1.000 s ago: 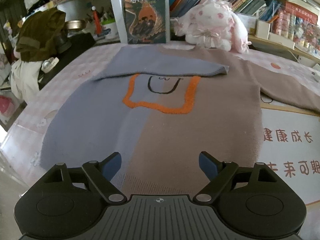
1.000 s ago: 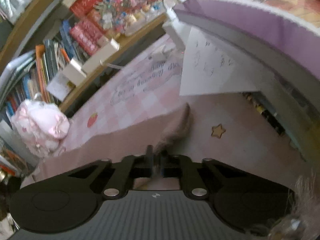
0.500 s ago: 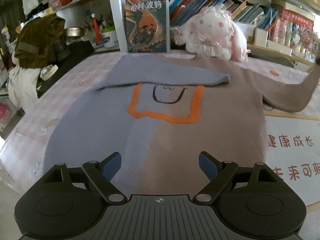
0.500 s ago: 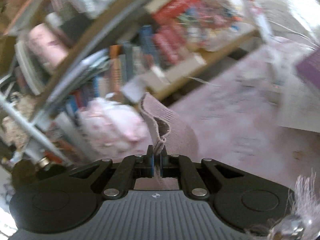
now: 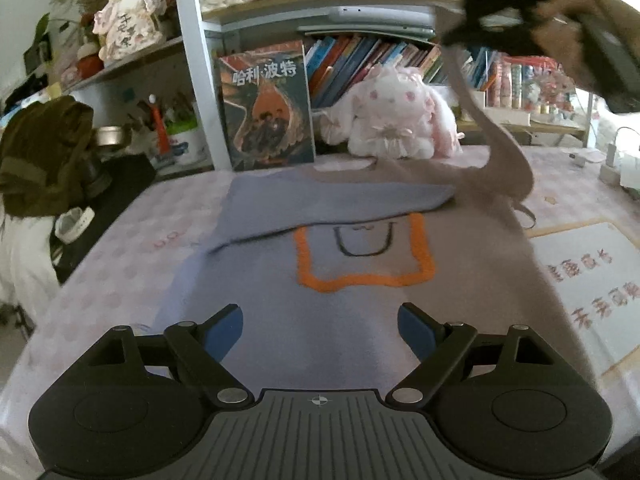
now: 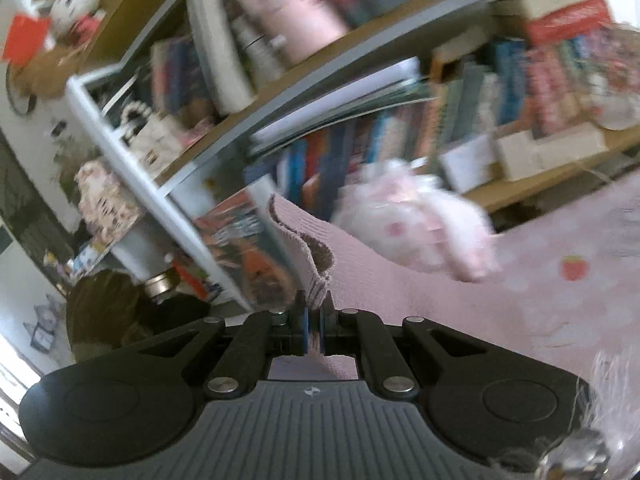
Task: Fold clothes
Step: 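Lift the beige sleeve with the right gripper and fold it across the sweater front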
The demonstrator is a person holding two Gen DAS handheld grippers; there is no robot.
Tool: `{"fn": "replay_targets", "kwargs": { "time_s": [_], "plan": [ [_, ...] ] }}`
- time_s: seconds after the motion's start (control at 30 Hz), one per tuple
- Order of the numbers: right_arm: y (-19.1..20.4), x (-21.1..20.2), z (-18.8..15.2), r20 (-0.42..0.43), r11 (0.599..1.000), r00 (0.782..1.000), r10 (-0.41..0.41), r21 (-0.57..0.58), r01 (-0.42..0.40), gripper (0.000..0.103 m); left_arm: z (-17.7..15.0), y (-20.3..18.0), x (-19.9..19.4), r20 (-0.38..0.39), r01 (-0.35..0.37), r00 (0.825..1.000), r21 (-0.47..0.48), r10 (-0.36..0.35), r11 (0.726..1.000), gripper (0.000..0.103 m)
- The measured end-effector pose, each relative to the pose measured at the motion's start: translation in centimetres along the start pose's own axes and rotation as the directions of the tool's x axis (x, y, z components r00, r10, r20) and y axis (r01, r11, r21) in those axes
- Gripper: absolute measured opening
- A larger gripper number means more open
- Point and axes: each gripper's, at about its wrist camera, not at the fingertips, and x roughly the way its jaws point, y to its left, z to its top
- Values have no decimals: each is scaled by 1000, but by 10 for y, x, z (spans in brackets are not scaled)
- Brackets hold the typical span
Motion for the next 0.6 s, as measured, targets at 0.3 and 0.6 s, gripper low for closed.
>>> {"fn": "replay_targets", "kwargs": {
  "time_s": [0.3, 0.6],
  "plan": [
    [85, 96, -47, -90, 994, 995, -39, -102, 30, 5, -14, 65, -2, 1, 37, 999, 53, -37, 998, 87],
    [94, 158, -108, -215, 965, 959, -185, -225, 136, 10, -28, 103, -6, -17, 38, 999, 64, -37, 997, 87]
  ]
}}
